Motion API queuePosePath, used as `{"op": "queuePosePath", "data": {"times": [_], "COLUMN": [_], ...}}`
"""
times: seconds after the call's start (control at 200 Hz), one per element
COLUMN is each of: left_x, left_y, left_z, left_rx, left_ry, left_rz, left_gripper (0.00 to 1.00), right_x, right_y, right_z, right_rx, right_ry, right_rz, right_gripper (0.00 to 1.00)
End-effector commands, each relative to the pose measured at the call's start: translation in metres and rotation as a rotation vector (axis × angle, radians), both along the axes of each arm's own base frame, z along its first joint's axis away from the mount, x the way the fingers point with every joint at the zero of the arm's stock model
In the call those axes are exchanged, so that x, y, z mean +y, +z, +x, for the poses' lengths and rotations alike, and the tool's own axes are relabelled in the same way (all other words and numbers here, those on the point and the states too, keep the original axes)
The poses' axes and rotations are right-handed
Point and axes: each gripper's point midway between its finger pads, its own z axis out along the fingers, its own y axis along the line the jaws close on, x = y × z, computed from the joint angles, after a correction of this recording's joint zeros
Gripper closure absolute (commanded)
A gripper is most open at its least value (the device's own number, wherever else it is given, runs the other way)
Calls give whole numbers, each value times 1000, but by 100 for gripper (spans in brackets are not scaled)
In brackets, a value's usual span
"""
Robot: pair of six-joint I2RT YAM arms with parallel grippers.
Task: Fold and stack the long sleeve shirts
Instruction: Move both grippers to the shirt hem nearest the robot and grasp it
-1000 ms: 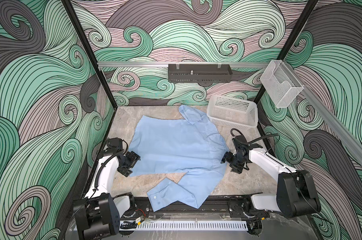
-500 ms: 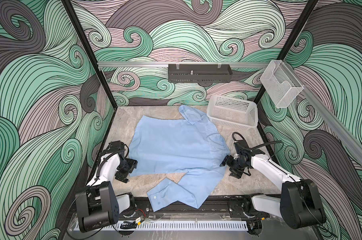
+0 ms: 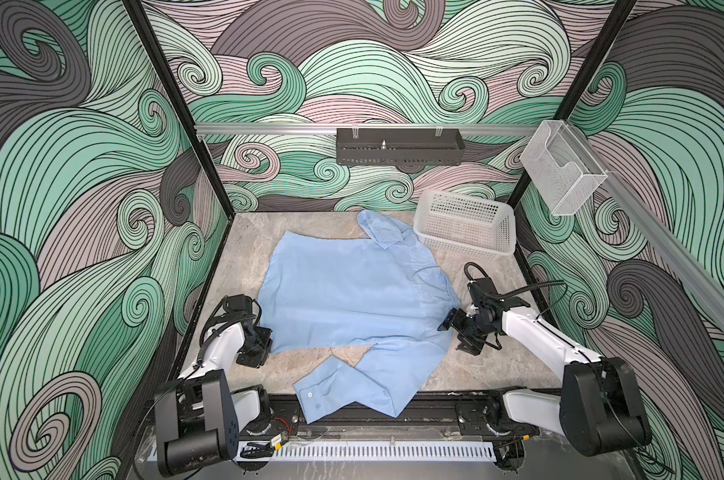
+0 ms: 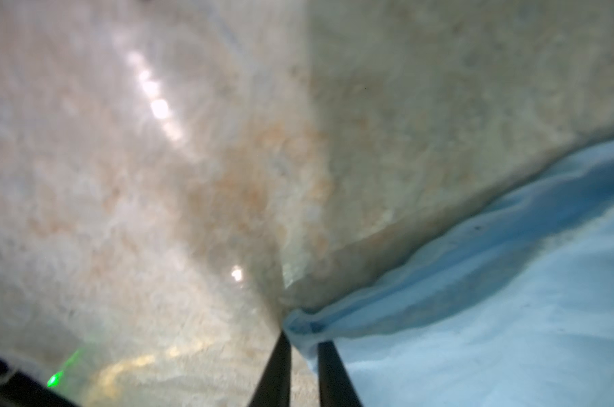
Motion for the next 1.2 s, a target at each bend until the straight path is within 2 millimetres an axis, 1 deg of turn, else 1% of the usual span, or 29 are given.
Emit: {"op": "queuePosePath", "data": {"times": [0.0,0.14,0.2,0.285,0.365,0.45,0.58,0.71,0.836,0.896,0.966,1.046,1.121,1.176,1.196], "left_x": [10,2,-2,-4,-9,-13,-19,-20,-20,-20,-19,-19,-18,-17,-17], "left_y": [10,24,32,47,58,59,54,54,58,60,61,62,65,67,69], "left_z": [19,32,33,33,37,39,42,42,46,47,48,48,48,48,48], "left_rx": [-65,-147,-174,-209,-265,-293,-291,-264,-274,-281,-284,-284,-282,-282,-281], "left_ry": [-11,-38,-47,-65,-94,-102,-108,-119,-125,-131,-134,-140,-143,-147,-149], "left_rz": [50,7,-5,-7,-20,-38,-80,-91,-91,-89,-86,-85,-81,-74,-71], "left_gripper": [100,100,100,100,100,100,100,100,100,100,100,100,100,100,100], "right_x": [1,2,-5,-6,-5,-2,12,23,24,23,22,22,24,24,24], "right_y": [8,9,8,7,0,-9,-17,-28,-40,-42,-45,-46,-43,-38,-35], "right_z": [0,-10,-19,-27,-34,-36,-39,-43,-48,-46,-41,-33,-30,-30,-31], "right_rx": [-9,13,50,70,81,89,99,102,115,107,83,60,54,50,49], "right_ry": [14,19,0,5,-14,-19,0,-7,-33,-40,-50,-56,-50,-42,-38], "right_rz": [4,1,-42,-57,-53,-48,-34,-20,-16,-23,-31,-37,-32,-30,-31], "right_gripper": [21,21,21,20,21,23,27,33,41,46,56,74,91,100,100]}}
